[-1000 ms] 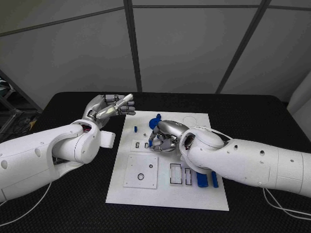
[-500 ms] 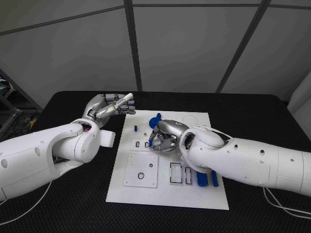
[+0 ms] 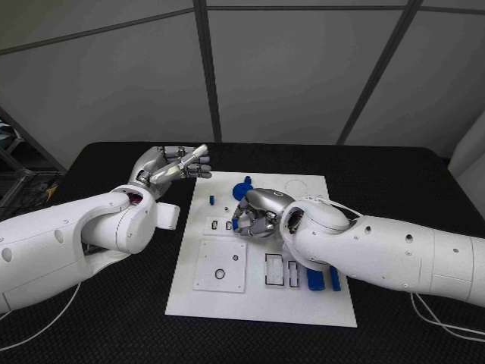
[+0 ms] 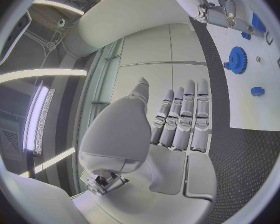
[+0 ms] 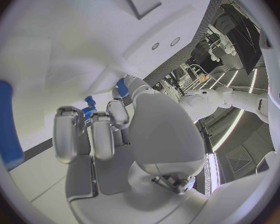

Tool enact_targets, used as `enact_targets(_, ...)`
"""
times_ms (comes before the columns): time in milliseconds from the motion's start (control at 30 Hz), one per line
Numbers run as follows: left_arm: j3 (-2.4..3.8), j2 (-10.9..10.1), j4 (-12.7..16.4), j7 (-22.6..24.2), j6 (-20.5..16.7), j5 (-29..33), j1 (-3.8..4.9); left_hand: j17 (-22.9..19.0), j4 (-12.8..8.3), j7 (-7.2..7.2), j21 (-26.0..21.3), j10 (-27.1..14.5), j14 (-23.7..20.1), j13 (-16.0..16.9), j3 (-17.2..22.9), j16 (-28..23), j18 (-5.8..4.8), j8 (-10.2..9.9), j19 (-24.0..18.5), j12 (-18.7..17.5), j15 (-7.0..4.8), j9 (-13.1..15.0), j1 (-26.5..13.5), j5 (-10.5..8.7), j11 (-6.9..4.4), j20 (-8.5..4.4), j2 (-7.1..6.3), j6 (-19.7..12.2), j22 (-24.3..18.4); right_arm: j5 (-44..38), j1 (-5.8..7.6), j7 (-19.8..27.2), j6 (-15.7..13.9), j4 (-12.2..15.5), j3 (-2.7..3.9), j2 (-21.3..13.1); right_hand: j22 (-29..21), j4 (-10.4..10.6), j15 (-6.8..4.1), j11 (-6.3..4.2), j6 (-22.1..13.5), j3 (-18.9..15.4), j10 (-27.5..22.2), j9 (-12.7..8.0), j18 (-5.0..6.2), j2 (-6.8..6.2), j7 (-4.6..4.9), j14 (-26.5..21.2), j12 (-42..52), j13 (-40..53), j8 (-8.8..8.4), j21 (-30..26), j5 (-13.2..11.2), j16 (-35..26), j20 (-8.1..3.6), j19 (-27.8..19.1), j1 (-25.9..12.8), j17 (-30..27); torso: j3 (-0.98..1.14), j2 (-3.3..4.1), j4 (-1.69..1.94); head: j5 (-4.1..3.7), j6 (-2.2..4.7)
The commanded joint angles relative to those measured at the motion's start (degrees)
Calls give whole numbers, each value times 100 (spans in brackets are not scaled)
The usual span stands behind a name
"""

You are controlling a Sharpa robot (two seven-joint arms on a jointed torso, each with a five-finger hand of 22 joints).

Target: Assemble the parts on the task board

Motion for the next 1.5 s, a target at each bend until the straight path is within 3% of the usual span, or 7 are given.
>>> enact_targets(33, 5, 2, 6, 23, 50, -16, 8, 5, -33, 26, 33, 4, -11, -4, -4, -32, -26, -34, -17, -20, 36, -5, -1, -17, 22, 23, 27, 11, 8, -24, -17, -97, 104, -11, -20, -10, 510, 52, 59, 10, -74, 1, -84, -12, -23, -35, 16, 431, -69, -48, -36, -26, -25, -39, 34, -22, -42, 711, 0, 4, -1, -2, -14)
enact_targets(700, 5, -3, 2, 27, 34, -16, 8, 7, -35, 28, 34, 5, -10, -4, -6, -35, -26, -36, -19, -22, 37, -4, -2, -16, 23, 23, 29, 12, 8, -23, -17, -77, -174, 6, -20, -17, 435, 361, 120, 76, -444, -439, -345, -12, -3, -278, 69, 409, -328, -362, 20, -79, -331, -93, 102, -82, -390, 632, 1, 1, -3, -9, -39)
enact_targets(900, 5, -7, -1, 27, 39, -16, 8, 9, -35, 28, 35, 7, -8, -3, -9, -38, -26, -37, -20, -23, 37, -3, -5, -17, 23, 24, 33, 15, 8, 28, -18, 141, -730, 83, -20, -70, 372, 646, 153, 119, -687, -934, -441, -30, 12, -321, 114, 387, -376, -472, 123, -121, -242, -147, 134, -129, -308, 550, 4, -1, -4, -9, -27)
enact_targets(1133, 5, -12, -31, -164, 111, -137, 8, 133, -79, -71, 181, 494, 330, 60, -77, 41, -1, -17, 133, 131, -87, 13, -19, -16, -110, -55, 112, 202, 68, 495, -23, 1130, -1385, 471, -14, -461, 260, 663, 180, 151, -928, -1116, -461, -60, 39, -244, 156, 369, -360, -506, 200, -188, -232, -194, 155, -213, 15, 481, 4, -22, -13, 7, -14)
enact_targets(1300, 4, -55, -66, -550, 312, -544, 10, 467, -88, -222, 620, 1033, 1153, 171, -129, 453, 3, 64, 708, 287, -349, 42, -30, -15, -322, -310, 192, 507, 277, 1422, 35, 1902, -1262, 869, 14, -970, -631, 561, 96, 47, -589, -1020, -1138, -15, 253, -19, 48, 94, -1483, -1656, 452, -735, -128, -820, 101, -898, 423, -442, 6, -66, -10, 8, -6)
enact_targets(1400, 4, -85, -89, -915, 444, -938, 24, 828, -73, -355, 1013, 1322, 1714, 281, -171, 916, -2, 111, 1123, 391, -534, 66, -47, -6, -465, -493, 205, 675, 486, 2267, 77, 2162, -1009, 1084, 153, -1307, -1188, 519, 17, -20, -317, -896, -1375, -25, 368, 93, -38, -60, -2553, -2638, 482, -1138, -94, -1287, 23, -1284, 623, -983, 18, -105, 4, 15, -19)
enact_targets(1500, 3, -98, -127, -1585, 673, -1453, 45, 1314, 105, -492, 1514, 1720, 2089, 515, -328, 1474, -12, 162, 1497, 657, -696, 112, -285, 3, -618, -673, 187, 791, 778, 3049, 145, 2059, -559, 1199, 297, -1603, -2549, 542, -14, -89, -94, -696, -985, -117, 620, 82, 8, -447, -3781, -3610, 318, -2217, -305, -2703, -40, -2107, 800, -2462, 32, -161, 1, 33, -43)
